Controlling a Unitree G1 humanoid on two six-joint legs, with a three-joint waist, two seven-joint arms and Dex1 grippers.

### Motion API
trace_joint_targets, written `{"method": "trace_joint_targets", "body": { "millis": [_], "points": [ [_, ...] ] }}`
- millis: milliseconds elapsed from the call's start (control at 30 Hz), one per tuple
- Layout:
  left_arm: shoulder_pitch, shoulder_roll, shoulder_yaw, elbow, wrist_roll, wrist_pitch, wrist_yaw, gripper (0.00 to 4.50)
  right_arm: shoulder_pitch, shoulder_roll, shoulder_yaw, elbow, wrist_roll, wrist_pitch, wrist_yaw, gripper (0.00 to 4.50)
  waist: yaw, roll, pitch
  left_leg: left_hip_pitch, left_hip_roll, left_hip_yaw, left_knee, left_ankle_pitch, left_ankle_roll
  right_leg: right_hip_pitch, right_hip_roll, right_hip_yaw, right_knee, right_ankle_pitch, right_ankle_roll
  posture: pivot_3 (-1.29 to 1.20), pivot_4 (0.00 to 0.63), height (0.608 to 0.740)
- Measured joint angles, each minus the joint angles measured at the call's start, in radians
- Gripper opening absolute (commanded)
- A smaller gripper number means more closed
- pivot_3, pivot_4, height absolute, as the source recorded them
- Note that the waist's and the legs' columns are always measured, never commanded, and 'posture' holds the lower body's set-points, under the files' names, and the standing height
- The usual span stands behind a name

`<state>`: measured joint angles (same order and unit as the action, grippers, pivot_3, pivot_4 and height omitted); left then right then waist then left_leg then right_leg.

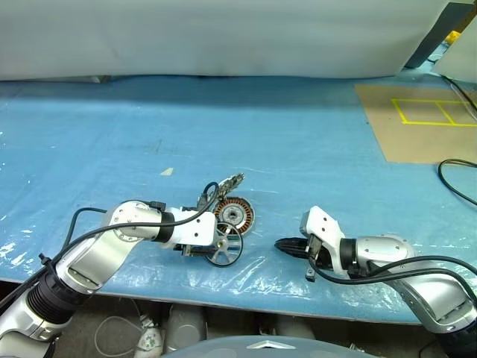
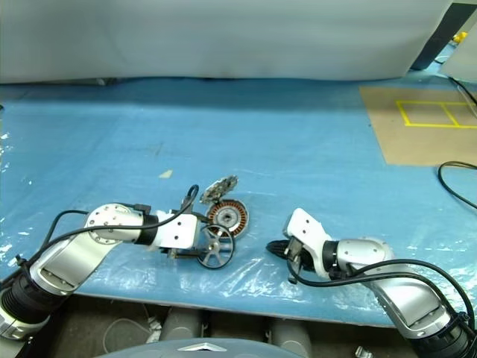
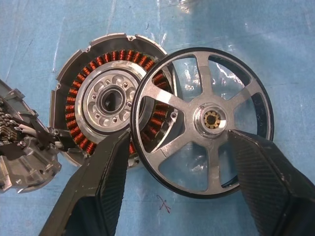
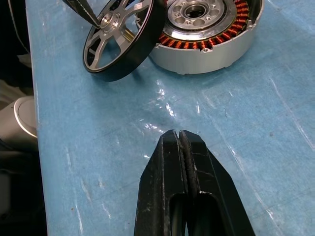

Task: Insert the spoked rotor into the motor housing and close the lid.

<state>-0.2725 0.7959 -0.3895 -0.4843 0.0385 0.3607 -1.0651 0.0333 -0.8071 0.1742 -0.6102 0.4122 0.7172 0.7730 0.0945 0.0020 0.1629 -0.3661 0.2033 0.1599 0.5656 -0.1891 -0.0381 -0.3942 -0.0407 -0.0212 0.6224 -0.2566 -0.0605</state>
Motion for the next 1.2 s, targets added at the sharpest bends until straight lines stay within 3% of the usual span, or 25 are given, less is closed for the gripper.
{"method": "trace_joint_targets", "body": {
  "millis": [200,533,933,1200],
  "points": [
    [-0.008,-0.001,0.025,-0.004,-0.013,0.013,0.003,3.29,0.007,0.0,0.0,0.02,-0.01,-0.03,0.022,0.0,0.0,0.0,0.0,0.0,0.0,0.0,0.0,0.0,0.0,0.0,0.0,0.0,0.0,0.0,0.0,0.0,0.15,0.74],
    [-0.028,0.029,0.169,-0.028,-0.169,0.021,-0.043,3.29,0.056,-0.007,-0.004,0.144,-0.059,-0.168,0.09,0.0,-0.002,0.0,0.0,0.0,0.0,0.0,0.0,0.0,0.0,0.0,0.0,0.0,0.0,0.0,0.0,0.0,0.15,0.74],
    [0.082,0.063,0.096,-0.126,-0.166,0.006,-0.053,3.29,0.072,-0.007,-0.004,0.14,-0.091,-0.181,0.098,0.0,-0.001,0.0,0.0,0.0,0.0,0.0,0.001,0.0,0.0,0.001,0.0,0.0,0.0,0.0,0.0,0.0,0.15,0.74],
    [0.058,0.009,0.039,-0.068,-0.109,-0.017,-0.02,3.29,0.021,-0.009,-0.006,0.06,-0.071,-0.085,0.092,0.0,-0.001,0.0,0.0,0.0,0.0,0.0,0.0,0.0,0.0,0.0,0.0,0.0,0.0,0.0,0.0,0.0,0.15,0.74]
  ]
}}
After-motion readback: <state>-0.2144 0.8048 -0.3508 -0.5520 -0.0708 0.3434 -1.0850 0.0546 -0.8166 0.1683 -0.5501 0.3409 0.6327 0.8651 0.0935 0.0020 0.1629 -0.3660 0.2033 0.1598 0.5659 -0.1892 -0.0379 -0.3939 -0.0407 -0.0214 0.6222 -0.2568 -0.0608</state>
